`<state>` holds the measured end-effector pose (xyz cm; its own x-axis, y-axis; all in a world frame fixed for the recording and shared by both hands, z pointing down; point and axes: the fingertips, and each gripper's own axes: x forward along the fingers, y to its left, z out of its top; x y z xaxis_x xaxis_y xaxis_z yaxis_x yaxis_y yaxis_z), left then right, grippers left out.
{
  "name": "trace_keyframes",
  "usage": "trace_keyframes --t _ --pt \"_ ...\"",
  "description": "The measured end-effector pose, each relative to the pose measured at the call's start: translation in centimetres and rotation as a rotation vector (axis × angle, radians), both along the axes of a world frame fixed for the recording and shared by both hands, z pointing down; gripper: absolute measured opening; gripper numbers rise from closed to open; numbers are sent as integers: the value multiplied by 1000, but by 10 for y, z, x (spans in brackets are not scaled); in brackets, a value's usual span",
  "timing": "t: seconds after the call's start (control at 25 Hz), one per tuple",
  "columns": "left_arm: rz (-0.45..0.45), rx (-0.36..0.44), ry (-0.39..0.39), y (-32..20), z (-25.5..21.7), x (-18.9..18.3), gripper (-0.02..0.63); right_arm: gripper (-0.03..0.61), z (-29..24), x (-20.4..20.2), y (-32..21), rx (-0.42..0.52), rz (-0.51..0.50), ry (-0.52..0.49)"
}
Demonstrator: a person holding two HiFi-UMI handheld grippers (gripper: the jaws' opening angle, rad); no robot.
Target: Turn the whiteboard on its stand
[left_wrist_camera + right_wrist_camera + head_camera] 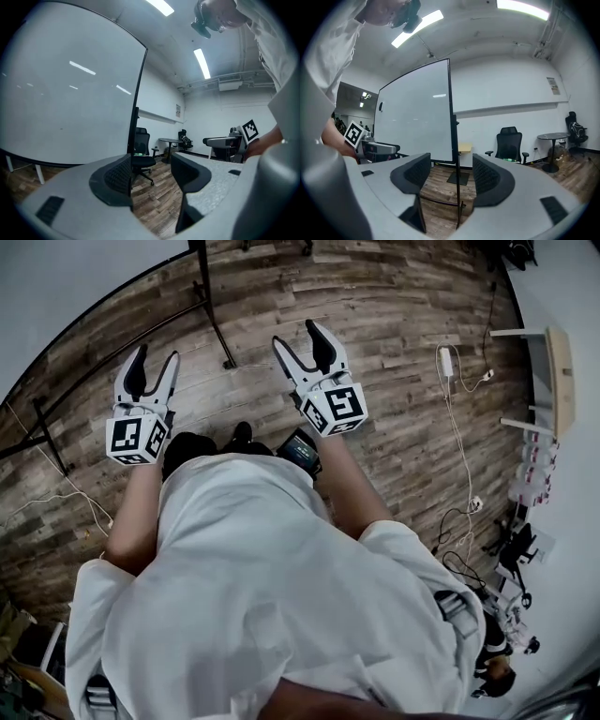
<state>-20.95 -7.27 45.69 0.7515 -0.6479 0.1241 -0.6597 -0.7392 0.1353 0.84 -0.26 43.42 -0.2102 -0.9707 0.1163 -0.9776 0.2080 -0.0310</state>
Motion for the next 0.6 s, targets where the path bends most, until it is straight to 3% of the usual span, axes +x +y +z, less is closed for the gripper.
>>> trace_keyframes --t 0.32,0.6 --pt "-62 -8 -4 -30 5 8 261 274 8 9 -52 -15 -65 -44" --pt "-119 -7 1 -78 14 10 261 273 9 20 -106 -30 -114 -13"
